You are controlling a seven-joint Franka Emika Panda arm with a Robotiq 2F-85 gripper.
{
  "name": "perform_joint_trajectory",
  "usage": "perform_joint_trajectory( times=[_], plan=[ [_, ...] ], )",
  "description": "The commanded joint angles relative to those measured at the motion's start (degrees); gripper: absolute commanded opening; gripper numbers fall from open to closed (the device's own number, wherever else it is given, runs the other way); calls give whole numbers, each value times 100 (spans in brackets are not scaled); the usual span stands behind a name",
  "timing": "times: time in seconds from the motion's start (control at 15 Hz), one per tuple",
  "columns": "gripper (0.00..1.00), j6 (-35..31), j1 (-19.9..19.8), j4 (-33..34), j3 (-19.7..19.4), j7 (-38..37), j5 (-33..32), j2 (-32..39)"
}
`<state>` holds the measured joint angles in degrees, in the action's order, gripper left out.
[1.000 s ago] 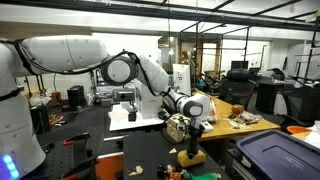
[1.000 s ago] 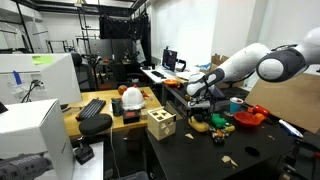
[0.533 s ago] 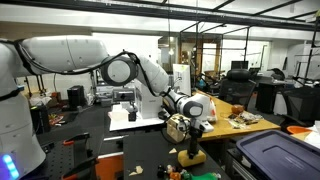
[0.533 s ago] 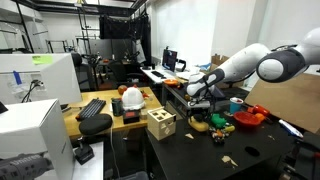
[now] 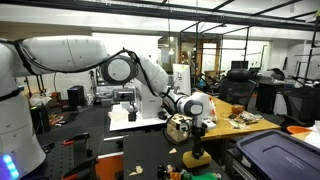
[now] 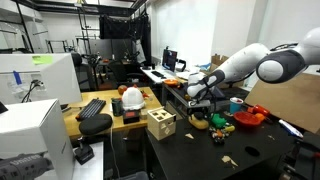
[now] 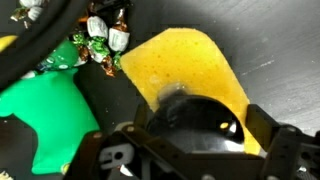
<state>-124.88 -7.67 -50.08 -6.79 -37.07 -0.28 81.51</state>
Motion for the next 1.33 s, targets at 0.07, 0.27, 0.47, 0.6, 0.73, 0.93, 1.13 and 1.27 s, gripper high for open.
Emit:
perform_joint_trajectory(
  times=[0.07, 0.27, 0.47, 0.6, 0.73, 0.93, 1.13, 1.27],
  plan=[
    [100, -120, 88, 86, -158, 103, -270, 53],
    [100, -105, 32, 94, -66, 199, -231, 59],
    [100, -12, -62, 105, 62, 140, -71, 67],
    [100, 64, -148, 112, 187, -1, 107, 81],
    [100, 115, -251, 127, 351, -171, 396, 116],
    [100, 174, -401, 119, 615, -477, 859, 147],
    [100, 176, -511, 97, 827, -836, 1281, 171],
    [100, 88, -509, 15, 904, -1076, 1458, 160]
  ],
)
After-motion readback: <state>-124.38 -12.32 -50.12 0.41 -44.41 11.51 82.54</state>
